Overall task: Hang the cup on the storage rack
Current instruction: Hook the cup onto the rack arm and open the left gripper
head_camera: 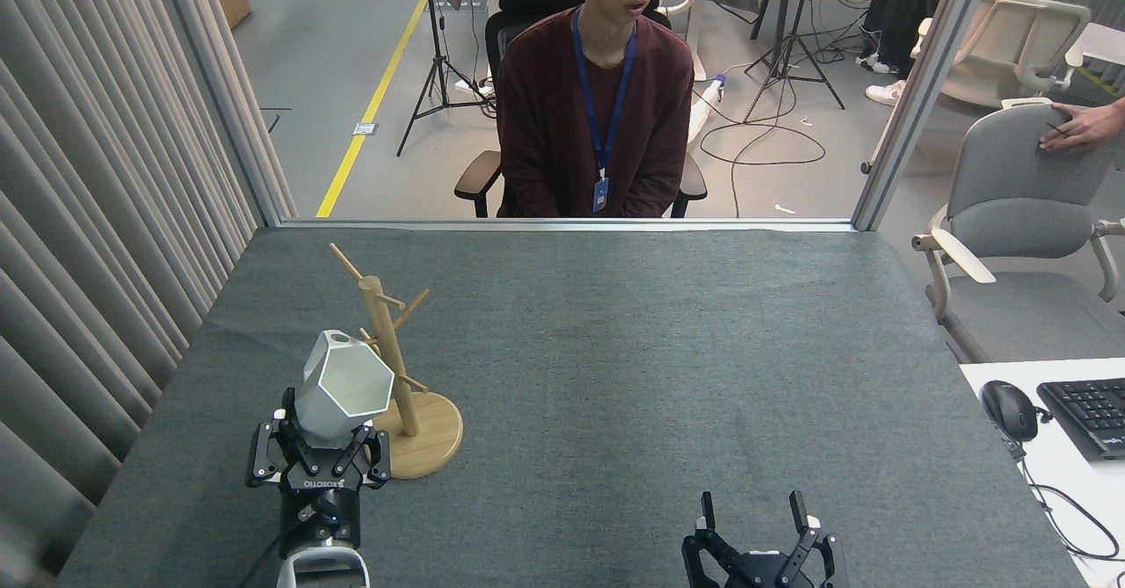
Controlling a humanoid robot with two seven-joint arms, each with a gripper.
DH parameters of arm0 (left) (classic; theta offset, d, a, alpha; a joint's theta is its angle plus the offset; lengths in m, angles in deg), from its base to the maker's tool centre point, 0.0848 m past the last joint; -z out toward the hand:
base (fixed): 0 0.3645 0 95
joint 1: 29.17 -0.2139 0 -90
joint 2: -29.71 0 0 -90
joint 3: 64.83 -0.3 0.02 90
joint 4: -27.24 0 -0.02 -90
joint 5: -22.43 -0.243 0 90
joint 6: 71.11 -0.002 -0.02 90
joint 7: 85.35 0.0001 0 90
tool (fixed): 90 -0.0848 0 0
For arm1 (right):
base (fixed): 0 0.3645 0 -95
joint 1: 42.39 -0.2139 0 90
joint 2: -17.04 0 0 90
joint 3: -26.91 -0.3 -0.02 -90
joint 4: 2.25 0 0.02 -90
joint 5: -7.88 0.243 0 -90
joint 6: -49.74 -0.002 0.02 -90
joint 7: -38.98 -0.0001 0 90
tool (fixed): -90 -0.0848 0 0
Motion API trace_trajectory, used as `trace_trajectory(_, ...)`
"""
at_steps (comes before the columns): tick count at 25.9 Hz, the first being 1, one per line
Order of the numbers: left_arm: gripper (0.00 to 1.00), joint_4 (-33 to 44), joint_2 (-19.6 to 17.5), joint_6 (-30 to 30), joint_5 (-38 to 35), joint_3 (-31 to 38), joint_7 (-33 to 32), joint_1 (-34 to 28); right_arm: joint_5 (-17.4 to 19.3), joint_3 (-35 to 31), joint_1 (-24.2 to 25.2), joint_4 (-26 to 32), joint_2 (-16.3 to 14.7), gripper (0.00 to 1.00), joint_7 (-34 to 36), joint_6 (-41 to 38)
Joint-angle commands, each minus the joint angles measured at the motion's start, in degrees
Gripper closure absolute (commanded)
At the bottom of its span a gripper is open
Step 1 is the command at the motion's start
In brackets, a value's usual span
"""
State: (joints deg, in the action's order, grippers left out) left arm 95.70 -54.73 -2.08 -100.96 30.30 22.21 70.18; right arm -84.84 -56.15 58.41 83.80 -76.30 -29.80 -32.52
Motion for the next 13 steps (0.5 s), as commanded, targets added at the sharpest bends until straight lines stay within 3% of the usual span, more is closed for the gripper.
trace_trajectory(1, 0.01, -0.09, 0.33, -0.03, -0.01, -0.13, 0.19, -0.21, 0.00, 0.00, -0.08, 0.00, 0.00, 0.02, 0.05, 0.09)
trace_trajectory(13, 0.01, 0.44, 0.68, 0.41, -0.01, -2.67, 0.63, -1.88, 0.09, 0.00, -0.08, -0.01, 0.09, 0.02, 0.05, 0.09)
